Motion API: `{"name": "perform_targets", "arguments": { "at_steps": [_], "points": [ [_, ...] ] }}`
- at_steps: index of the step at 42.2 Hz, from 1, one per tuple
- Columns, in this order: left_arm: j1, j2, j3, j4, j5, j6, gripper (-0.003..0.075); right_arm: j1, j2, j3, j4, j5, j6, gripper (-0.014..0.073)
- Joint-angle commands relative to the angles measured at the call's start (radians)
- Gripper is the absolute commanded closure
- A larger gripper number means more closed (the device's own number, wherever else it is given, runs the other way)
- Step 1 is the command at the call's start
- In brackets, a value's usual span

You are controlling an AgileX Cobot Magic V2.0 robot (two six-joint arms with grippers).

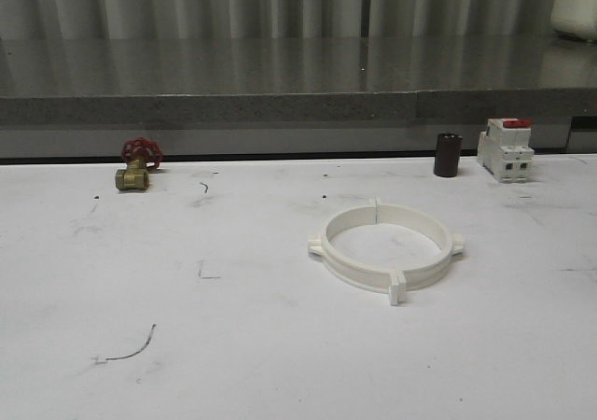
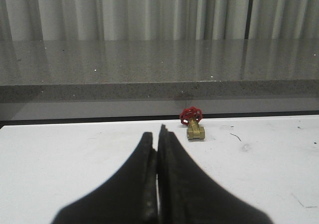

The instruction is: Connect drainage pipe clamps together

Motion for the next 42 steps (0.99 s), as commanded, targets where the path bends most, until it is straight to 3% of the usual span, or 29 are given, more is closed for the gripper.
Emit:
{"name": "perform_targets", "arguments": {
  "at_steps": [1, 8, 14, 21, 42],
  "points": [
    [-0.001, -0.011, 0.022, 0.0, -0.082, -0.007, 0.0741, -0.046, -0.084, 0.081, -0.014, -0.24, -0.006, 0.0662],
    [-0.001, -0.011, 0.022, 0.0, -0.082, -0.007, 0.0741, -0.088, -0.245, 0.292, 0.013, -0.48, -0.006, 0.0662],
    [-0.001, -0.011, 0.022, 0.0, -0.082, -0.007, 0.0741, -0.128, -0.359, 0.4, 0.015, -0.535, -0.006, 0.0662],
    [-0.001, -0.009, 0.022, 0.0, -0.082, -0.007, 0.0741, -0.133, -0.36, 0.476, 0.016, -0.633, -0.006, 0.0662],
    [-0.001, -0.009, 0.022, 0.0, -0.082, -0.007, 0.0741, -0.133, -0.36, 0.473, 0.043, -0.673, 0.049, 0.0662]
  ]
}}
